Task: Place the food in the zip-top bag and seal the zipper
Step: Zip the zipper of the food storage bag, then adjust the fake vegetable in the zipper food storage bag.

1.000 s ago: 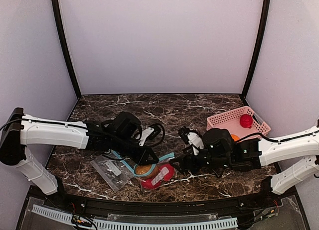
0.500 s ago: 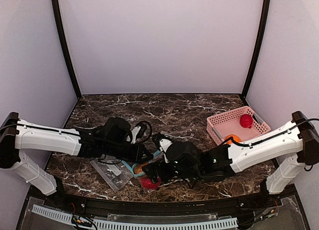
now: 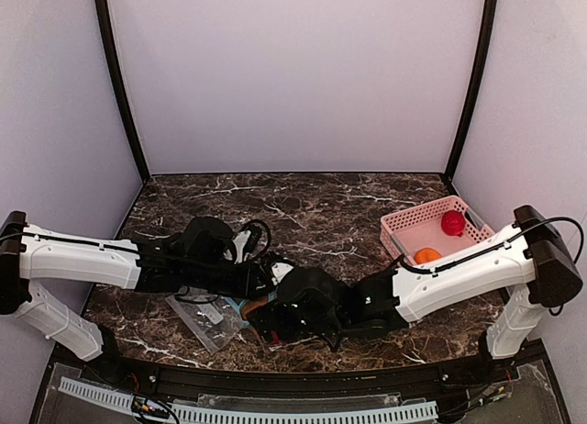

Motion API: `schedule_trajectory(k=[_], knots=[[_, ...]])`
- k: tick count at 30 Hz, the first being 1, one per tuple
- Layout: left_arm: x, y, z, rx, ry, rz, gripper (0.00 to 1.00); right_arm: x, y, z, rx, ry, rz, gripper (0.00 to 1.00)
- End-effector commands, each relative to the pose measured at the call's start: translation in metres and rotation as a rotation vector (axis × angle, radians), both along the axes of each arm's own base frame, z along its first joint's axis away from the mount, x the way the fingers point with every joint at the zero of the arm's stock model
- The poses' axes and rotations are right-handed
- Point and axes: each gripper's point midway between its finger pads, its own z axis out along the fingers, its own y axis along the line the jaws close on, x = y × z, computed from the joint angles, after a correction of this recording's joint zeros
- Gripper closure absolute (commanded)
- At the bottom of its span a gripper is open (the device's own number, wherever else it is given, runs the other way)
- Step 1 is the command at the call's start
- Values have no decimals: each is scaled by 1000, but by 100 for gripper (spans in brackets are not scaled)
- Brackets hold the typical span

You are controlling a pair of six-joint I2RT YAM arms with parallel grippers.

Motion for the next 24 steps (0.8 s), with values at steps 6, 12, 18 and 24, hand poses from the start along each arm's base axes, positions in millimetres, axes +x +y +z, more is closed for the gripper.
schedule_trajectory(k=[6,12,18,24], knots=[[-3,3,1,-6,5,-1,99,2,6,-18,-100,-19,-17,3],[-4,1,-1,-10,18,-8,99,11,-4,-27,-171,-23,-94,8],[-6,0,-4,-14,32,-16,99,16,-13,-39,-218,-11,-141,29],[-7,0,-6,-17,42,-16,99,23,-23,-45,-238,7,-191,44]])
